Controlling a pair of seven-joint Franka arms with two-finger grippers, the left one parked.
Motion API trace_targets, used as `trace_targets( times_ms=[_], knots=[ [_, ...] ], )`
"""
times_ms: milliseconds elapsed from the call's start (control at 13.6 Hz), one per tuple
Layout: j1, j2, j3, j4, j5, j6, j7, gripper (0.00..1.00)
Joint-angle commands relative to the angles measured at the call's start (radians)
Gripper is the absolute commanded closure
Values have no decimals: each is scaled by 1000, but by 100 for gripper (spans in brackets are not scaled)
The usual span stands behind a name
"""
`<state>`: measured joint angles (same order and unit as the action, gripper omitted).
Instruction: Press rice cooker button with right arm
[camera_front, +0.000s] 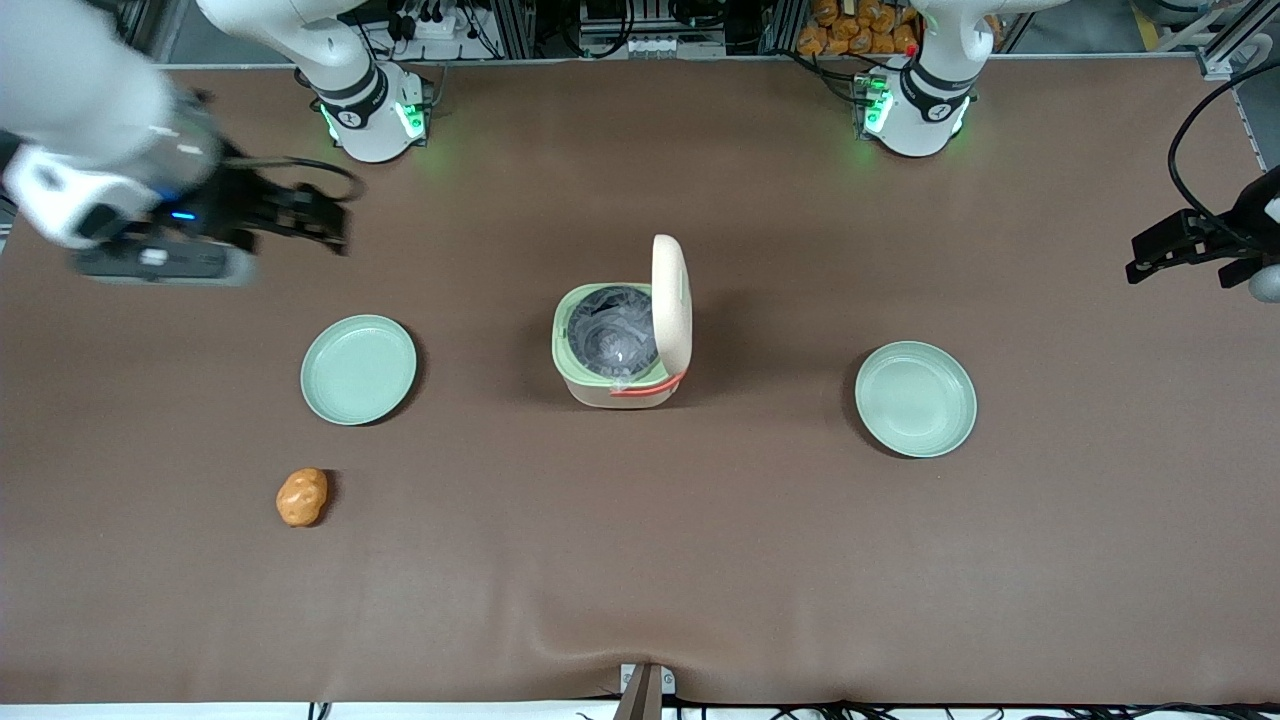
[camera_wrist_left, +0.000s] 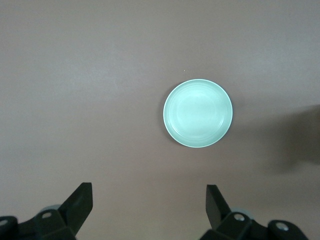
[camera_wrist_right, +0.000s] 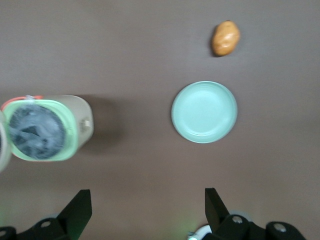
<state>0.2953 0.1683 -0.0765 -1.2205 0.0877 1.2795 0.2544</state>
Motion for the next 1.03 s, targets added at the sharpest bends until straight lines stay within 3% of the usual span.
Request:
trace_targets(
  times_ms=[0, 148, 369, 959],
  knots=[
    [-129, -52, 21, -19, -2, -26, -157, 0],
    [-211, -52, 21, -22, -2, -26, -262, 0],
    [-260, -56, 23, -45, -2, -29, -287, 0],
    [-278, -225, 18, -252, -5, 75, -291, 0]
  ],
)
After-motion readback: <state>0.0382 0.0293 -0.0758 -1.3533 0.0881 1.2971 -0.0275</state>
